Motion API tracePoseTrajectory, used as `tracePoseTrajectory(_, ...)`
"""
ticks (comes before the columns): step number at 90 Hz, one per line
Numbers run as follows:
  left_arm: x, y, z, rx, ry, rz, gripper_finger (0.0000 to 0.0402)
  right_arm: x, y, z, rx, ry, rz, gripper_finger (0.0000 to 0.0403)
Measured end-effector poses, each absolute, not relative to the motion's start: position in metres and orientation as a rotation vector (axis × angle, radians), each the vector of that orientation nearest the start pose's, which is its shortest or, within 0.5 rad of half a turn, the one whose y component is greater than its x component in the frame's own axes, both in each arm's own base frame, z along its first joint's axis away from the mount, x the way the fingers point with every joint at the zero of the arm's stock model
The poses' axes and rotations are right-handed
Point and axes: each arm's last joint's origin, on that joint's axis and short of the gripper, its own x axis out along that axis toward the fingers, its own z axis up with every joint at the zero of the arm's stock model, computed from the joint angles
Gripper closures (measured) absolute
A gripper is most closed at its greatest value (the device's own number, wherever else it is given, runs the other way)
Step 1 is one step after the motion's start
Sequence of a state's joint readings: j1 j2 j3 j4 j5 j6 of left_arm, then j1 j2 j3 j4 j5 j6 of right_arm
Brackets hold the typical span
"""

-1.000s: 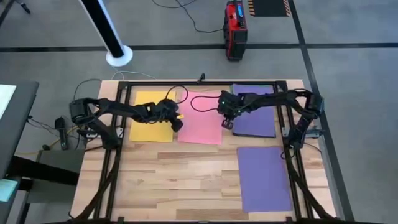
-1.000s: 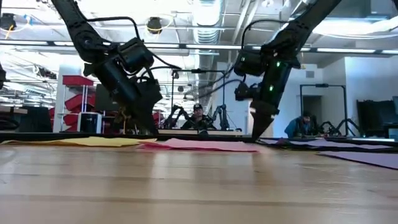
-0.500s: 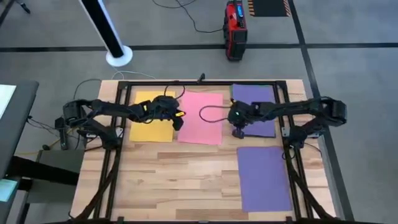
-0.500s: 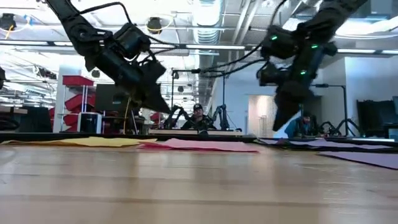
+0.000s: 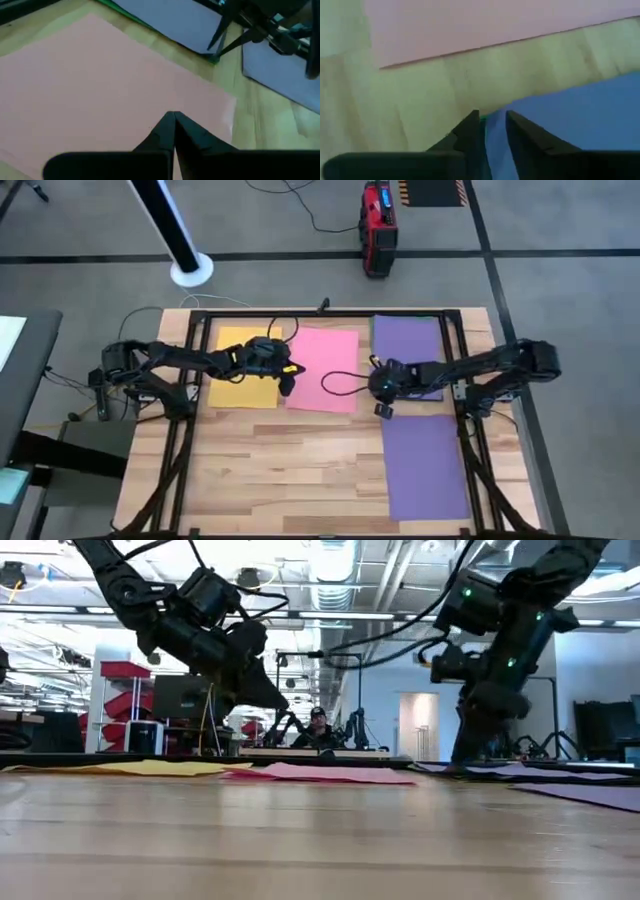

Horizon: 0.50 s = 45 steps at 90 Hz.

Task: Organize paper
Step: Stack the top violet colored paper on top of the bottom violet colored paper

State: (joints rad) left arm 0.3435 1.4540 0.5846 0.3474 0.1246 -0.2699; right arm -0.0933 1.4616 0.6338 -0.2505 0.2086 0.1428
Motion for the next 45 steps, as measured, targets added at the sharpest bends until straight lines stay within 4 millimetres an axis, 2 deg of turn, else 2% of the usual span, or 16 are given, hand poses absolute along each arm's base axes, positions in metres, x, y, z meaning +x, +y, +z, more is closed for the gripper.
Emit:
tracePoseTrajectory(17,0.2616,0.0899,0.1688,-0.380,0.482,0.284,0.0401,0.2485,-0.0295,0.1356,0.064,1.067,-0.352,0.0298)
tracePoseTrajectory(38,0.2606,0.0895,0.1668,-0.368,0.507,0.282,0.0401,0.2484,-0.0297,0.1405,0.065,1.044,-0.352,0.0387)
tracePoseTrajectory(45,0.2606,0.0895,0.1668,-0.363,0.508,0.281,0.0401,0.2485,-0.0311,0.1417,0.069,1.035,-0.357,0.0397)
